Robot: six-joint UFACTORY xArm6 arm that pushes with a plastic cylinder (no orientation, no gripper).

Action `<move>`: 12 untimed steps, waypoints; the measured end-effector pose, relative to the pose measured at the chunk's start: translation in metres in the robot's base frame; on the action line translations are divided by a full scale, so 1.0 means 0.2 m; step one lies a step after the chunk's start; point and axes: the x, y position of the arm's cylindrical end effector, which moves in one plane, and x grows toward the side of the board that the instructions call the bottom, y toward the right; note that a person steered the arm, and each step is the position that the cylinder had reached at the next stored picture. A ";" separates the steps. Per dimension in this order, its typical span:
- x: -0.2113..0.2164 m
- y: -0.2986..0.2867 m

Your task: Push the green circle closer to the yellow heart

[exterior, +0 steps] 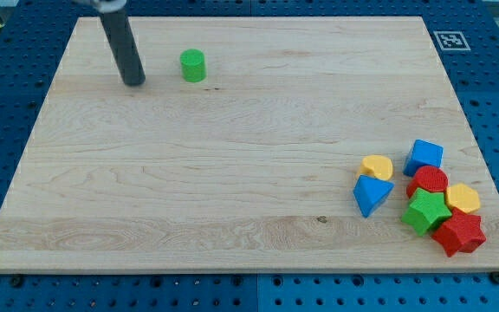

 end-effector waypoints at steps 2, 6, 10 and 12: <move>-0.18 0.14; 0.16 0.78; 0.23 0.56; 0.47 0.80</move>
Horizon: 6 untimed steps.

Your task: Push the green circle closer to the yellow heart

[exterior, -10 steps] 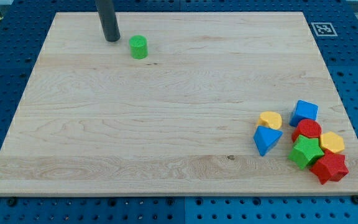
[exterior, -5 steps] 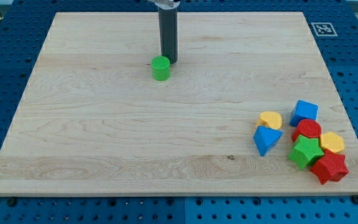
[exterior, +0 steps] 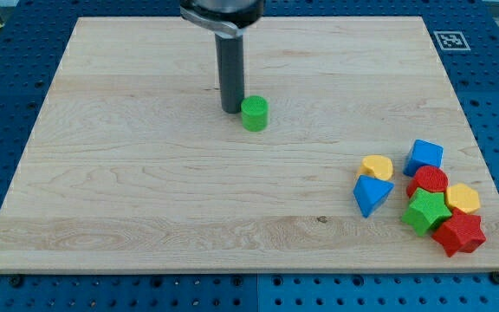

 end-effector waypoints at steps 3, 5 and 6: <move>0.18 0.47; 0.17 0.49; 0.08 0.51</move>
